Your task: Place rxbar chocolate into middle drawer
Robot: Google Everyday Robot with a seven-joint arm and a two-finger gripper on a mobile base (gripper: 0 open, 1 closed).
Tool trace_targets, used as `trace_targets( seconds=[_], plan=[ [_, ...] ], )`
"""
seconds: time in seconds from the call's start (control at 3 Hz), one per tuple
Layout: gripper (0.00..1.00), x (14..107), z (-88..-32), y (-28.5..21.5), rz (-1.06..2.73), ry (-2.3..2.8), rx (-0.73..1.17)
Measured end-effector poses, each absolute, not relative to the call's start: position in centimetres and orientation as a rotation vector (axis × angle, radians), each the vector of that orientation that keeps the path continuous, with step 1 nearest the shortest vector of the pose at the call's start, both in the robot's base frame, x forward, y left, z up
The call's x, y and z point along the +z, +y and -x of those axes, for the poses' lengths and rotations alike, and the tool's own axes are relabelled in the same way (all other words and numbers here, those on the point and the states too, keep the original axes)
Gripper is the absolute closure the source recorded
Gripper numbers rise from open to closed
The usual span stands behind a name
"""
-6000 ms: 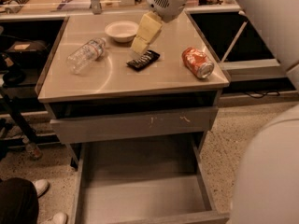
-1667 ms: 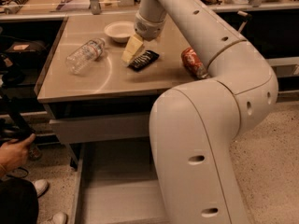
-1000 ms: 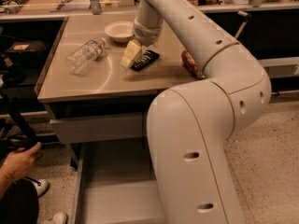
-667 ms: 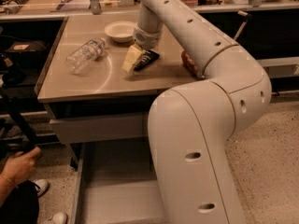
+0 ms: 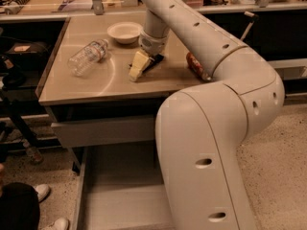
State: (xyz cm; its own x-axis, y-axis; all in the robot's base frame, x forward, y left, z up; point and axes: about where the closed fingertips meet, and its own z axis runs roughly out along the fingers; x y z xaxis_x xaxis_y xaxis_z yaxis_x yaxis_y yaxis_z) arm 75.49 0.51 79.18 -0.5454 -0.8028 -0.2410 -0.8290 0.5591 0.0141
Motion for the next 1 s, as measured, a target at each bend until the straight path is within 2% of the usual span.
trace_targets(
  seconds=[1.0],
  plan=[
    [0.89,79.17,-75.49,0.52,1.372,2.586,0.186]
  ],
)
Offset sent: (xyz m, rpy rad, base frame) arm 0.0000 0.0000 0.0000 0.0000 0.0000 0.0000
